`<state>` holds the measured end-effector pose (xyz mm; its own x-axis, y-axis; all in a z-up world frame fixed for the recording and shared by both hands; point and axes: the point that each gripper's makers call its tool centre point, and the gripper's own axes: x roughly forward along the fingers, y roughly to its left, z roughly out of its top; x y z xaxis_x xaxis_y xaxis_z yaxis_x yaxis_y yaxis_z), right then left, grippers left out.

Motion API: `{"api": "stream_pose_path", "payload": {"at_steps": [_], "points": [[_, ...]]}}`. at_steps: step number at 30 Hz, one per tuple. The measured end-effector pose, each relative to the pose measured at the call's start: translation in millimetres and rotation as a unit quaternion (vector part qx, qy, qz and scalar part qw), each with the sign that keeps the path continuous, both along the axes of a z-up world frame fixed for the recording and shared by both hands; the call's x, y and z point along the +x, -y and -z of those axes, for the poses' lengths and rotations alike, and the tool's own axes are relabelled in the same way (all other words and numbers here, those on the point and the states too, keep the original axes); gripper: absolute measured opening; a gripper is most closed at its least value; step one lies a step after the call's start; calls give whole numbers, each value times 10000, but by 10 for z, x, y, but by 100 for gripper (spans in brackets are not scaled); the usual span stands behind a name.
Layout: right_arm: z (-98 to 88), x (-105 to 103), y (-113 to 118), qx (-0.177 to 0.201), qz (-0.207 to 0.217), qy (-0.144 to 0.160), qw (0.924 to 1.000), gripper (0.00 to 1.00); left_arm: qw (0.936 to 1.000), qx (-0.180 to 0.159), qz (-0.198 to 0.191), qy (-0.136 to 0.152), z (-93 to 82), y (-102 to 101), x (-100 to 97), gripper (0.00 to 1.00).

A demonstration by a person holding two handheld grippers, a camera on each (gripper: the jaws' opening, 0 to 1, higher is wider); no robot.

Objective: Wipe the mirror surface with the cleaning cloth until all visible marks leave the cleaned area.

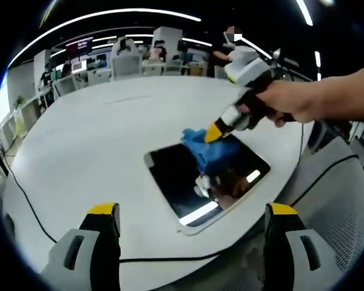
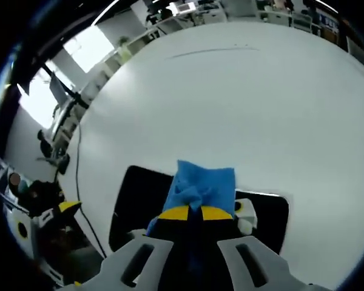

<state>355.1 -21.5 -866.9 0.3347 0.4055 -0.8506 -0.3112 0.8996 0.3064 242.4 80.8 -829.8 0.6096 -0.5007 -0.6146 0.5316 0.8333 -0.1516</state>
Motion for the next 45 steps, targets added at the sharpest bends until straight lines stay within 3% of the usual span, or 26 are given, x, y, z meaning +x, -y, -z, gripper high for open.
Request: {"api": "stream_pose_path", "payload": {"at_steps": [7, 18, 25, 36, 45], "points": [[10, 29, -462, 90, -272, -103, 9995, 0, 10000, 21, 26, 0, 4, 0, -6, 100], [28, 59, -884, 188, -575, -66, 9981, 0, 10000, 64, 45, -37, 26, 4, -6, 100], [22, 29, -841, 257, -591, -111, 9979, 0, 10000, 59, 10, -27, 25, -4, 5, 100], [1, -435, -893, 171, -1011, -305, 9943, 0, 10000, 48, -15, 0, 9, -9, 5, 100], [-15, -490, -896, 225, -1122, -265, 9931, 0, 10000, 62, -41, 16, 12, -26, 8, 100]]}}
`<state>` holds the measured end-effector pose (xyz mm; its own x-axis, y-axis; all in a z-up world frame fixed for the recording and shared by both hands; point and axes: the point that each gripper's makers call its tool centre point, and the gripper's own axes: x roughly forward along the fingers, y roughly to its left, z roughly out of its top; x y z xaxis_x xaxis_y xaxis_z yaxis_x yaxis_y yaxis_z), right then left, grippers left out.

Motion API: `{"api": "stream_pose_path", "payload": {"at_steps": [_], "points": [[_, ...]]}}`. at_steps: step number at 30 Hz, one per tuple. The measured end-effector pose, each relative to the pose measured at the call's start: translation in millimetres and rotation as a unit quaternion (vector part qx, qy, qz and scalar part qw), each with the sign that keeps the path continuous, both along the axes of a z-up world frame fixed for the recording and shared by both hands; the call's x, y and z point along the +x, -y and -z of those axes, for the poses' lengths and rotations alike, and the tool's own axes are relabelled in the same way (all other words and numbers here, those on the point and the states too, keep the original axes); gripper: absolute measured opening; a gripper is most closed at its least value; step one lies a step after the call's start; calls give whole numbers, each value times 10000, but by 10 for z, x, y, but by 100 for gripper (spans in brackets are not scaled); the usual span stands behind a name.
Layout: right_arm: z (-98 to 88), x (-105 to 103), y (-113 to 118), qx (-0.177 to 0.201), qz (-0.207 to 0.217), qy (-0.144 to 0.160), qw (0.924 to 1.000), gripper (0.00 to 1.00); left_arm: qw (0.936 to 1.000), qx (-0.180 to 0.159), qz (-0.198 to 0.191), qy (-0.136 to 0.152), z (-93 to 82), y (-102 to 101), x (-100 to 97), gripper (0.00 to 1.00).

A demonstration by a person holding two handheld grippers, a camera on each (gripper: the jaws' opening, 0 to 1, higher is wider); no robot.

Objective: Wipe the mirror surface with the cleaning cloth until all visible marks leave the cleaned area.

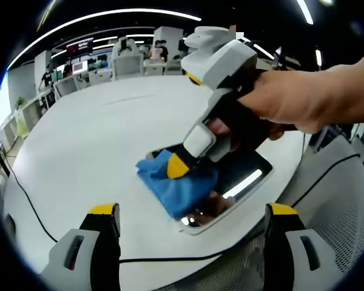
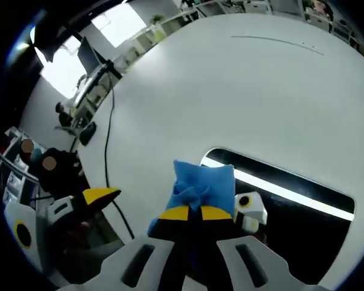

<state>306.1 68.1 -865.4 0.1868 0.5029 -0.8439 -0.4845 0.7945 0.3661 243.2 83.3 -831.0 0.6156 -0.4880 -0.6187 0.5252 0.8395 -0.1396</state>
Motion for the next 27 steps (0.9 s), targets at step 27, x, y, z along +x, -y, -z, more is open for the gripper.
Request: {"api": "stream_pose_path", "payload": {"at_steps": [27], "points": [[37, 71, 1573, -156, 655, -64, 9977, 0, 10000, 43, -10, -26, 23, -3, 5, 100]]}}
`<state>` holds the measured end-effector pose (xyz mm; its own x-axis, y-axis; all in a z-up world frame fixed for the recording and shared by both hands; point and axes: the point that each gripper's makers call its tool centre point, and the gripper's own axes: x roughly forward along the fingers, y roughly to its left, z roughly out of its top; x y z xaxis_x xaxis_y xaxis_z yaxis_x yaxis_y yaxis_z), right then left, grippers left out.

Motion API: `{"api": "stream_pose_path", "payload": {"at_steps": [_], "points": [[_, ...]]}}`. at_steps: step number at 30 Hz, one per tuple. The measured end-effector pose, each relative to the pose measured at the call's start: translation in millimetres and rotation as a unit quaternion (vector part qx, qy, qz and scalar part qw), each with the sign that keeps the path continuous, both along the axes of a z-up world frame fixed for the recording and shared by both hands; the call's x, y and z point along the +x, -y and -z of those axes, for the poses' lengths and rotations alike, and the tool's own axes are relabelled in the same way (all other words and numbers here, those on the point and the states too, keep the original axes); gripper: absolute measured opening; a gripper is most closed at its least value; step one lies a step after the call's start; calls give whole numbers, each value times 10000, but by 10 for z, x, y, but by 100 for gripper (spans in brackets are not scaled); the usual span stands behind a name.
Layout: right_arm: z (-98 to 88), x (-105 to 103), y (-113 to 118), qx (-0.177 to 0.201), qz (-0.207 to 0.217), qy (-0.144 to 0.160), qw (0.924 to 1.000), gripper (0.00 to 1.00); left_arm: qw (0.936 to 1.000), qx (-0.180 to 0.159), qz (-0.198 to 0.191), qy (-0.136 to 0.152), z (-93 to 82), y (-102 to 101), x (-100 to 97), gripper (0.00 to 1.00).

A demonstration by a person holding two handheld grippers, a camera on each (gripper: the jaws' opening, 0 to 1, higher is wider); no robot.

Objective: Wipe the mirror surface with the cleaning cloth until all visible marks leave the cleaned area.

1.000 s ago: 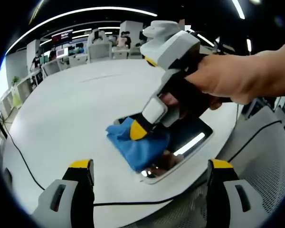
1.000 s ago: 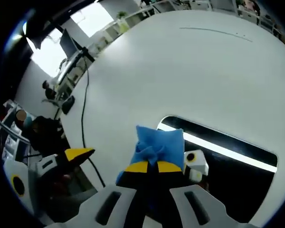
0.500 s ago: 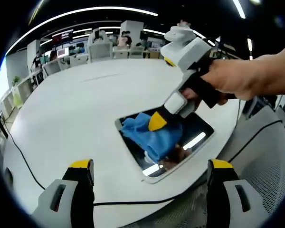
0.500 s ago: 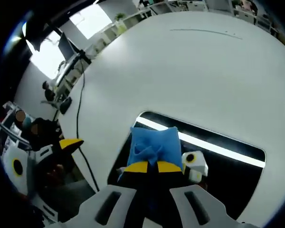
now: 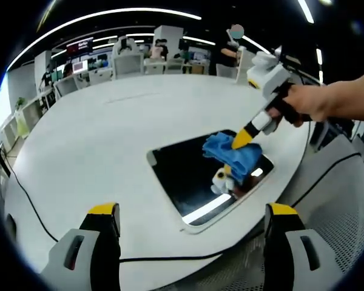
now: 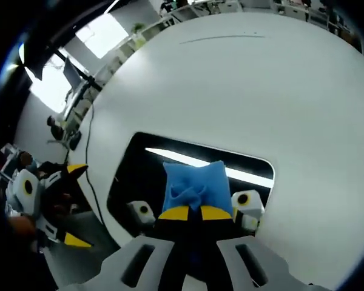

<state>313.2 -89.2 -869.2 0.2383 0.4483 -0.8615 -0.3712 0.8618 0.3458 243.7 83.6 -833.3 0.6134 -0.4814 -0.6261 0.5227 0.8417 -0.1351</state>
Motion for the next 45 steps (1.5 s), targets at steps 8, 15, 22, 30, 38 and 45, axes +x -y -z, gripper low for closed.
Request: {"api": "stream_pose_path", "payload": {"at_steps": [8, 15, 22, 30, 38, 45], "points": [[7, 2, 313, -133, 184, -56, 9997, 0, 10000, -31, -23, 21, -16, 2, 10, 100], [15, -14, 297, -400, 80, 79, 9991, 0, 9999, -64, -49, 83, -39, 3, 23, 100], [1, -116, 285, -410, 122, 119, 9990, 0, 9999, -59, -59, 67, -35, -3, 22, 100], [-5, -400, 236, -346, 97, 37, 9993, 0, 9999, -55, -96, 94, -47, -12, 30, 100], [3, -542, 212, -495, -75, -126, 9987, 0, 9999, -108, 50, 14, -23, 41, 4, 100], [1, -530, 183, -383, 256, -240, 9986, 0, 10000, -78, 29, 36, -28, 28, 10, 100]]}}
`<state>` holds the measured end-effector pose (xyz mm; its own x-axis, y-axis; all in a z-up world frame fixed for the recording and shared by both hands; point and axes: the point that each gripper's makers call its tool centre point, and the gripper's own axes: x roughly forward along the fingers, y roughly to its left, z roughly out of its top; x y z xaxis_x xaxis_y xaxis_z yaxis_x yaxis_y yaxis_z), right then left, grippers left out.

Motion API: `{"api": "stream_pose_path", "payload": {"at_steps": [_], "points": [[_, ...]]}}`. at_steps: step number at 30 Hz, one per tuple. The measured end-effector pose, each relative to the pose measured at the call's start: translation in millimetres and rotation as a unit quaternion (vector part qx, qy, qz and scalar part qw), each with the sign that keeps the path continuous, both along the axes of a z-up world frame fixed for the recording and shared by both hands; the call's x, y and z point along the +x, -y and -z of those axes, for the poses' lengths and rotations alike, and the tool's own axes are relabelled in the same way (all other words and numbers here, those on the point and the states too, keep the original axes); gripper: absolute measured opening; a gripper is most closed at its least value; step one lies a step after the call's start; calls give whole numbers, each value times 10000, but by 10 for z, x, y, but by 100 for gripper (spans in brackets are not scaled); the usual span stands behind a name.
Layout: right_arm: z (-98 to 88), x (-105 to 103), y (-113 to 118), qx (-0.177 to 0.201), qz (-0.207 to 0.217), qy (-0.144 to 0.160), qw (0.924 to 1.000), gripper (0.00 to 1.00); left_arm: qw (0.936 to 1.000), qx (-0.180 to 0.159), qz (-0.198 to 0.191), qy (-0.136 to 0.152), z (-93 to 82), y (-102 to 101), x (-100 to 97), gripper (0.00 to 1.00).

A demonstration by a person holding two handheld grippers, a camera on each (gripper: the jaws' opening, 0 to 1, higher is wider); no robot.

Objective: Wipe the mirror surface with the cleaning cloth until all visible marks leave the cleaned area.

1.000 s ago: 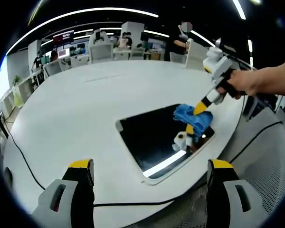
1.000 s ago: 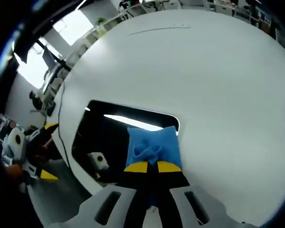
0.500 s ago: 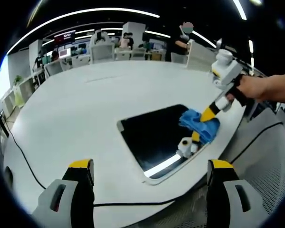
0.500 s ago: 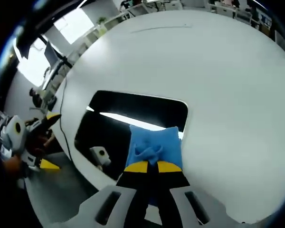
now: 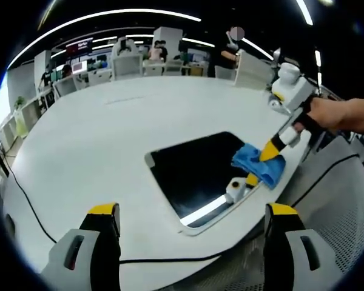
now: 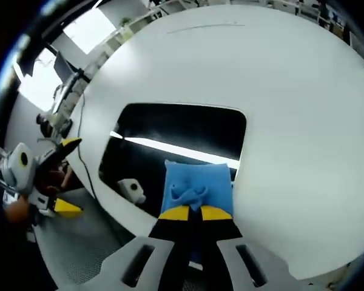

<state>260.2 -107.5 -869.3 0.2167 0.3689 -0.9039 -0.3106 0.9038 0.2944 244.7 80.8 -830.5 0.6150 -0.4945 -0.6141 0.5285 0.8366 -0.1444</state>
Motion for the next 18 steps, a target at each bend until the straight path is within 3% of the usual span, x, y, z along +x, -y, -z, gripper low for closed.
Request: {"api": "stream_pose_path", "payload": {"at_steps": [9, 18], "points": [[4, 10, -310, 60, -104, 1, 9999, 0, 10000, 17, 18, 9, 2, -1, -2, 100], [0, 40, -836, 216, -327, -19, 9992, 0, 9999, 79, 127, 2, 8, 17, -22, 100]]}}
